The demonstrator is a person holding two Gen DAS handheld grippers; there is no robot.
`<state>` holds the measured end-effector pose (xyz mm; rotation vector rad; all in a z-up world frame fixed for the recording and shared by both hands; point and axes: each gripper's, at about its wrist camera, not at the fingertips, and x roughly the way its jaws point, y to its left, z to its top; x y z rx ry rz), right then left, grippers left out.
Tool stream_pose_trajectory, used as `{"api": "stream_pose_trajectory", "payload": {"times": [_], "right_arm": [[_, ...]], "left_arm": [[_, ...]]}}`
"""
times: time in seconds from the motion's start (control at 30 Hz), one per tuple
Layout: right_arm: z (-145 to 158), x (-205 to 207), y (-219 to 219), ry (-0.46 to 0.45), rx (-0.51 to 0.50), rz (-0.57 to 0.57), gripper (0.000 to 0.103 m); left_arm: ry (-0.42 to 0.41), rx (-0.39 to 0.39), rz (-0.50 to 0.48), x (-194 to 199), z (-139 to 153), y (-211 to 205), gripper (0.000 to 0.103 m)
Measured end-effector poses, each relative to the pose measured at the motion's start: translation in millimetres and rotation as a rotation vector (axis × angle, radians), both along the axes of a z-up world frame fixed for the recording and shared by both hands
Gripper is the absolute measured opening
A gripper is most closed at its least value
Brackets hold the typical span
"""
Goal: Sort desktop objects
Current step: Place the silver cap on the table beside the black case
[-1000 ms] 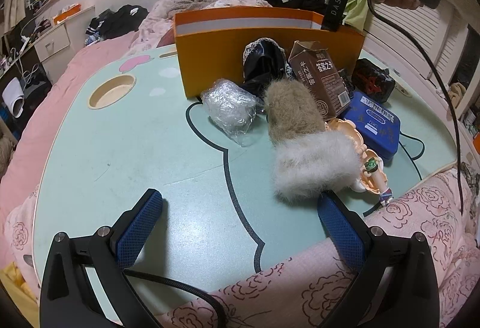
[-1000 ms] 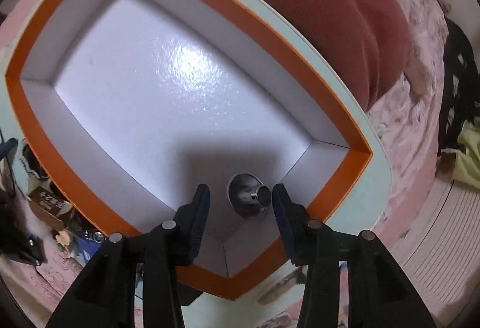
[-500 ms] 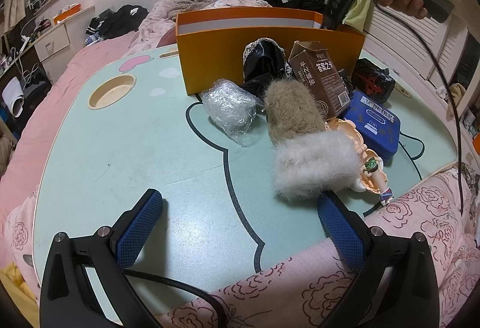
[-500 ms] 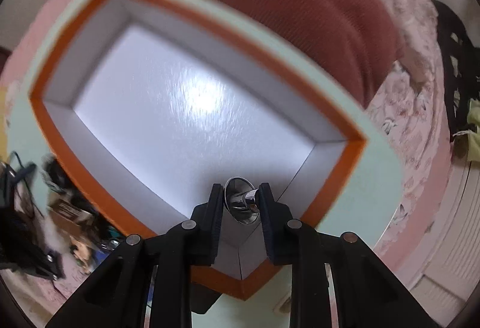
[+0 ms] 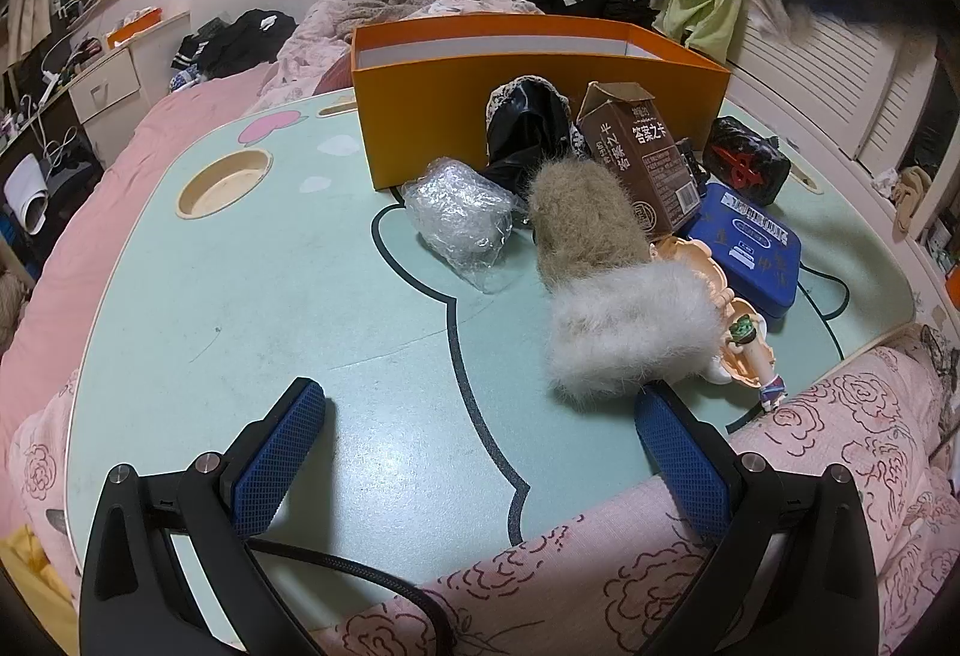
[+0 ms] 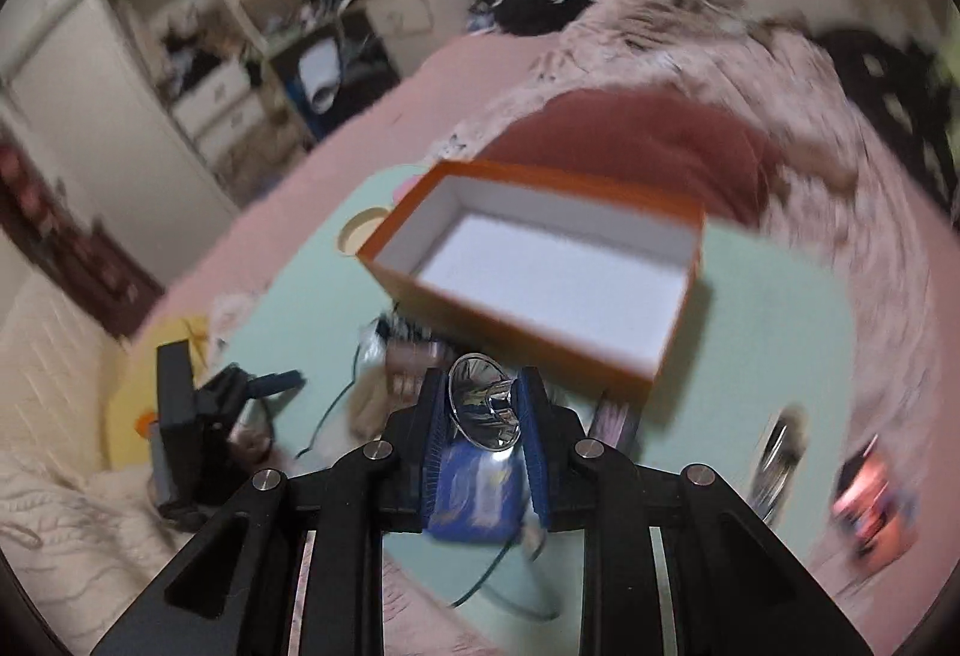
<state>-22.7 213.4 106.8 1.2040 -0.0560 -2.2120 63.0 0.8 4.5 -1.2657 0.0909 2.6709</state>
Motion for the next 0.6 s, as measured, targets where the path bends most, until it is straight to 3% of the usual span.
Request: {"api": "stream_pose_trajectory", "payload": {"times": [0.07,0.2,0.33,0.37,0.4,0.47,0.6], "right_arm": [[-20,14,14,0.006,-0.034,-0.077,0.023],[-59,37,29,-0.035,-0.216,-0.140,0.023],[-74,44,18,0.058,-0.218,-0.240,0.026],[-74,49,13,0.096,-0.230,-0.254,0.033],[-75,48,11,0.116,-0.246,-0.259,0.050],[-74,66,8,0.192,-0.253,-0.308,0.074],[-85,99,2,0.271,-0.087,-0.418,0.077]], "left_arm": [[0.000,0.000,0.000,0,0,0,0.103],[0.000,0.000,-0.001,1,0,-1,0.103],[0.001,0.002,-0.001,1,0,-1,0.103],[0.002,0.002,0.000,1,0,-1,0.103],[0.003,0.002,0.002,1,0,-1,0.103],[0.004,0.002,0.004,0,0,-1,0.103],[0.004,0.002,0.004,1,-1,-1,0.103]]}}
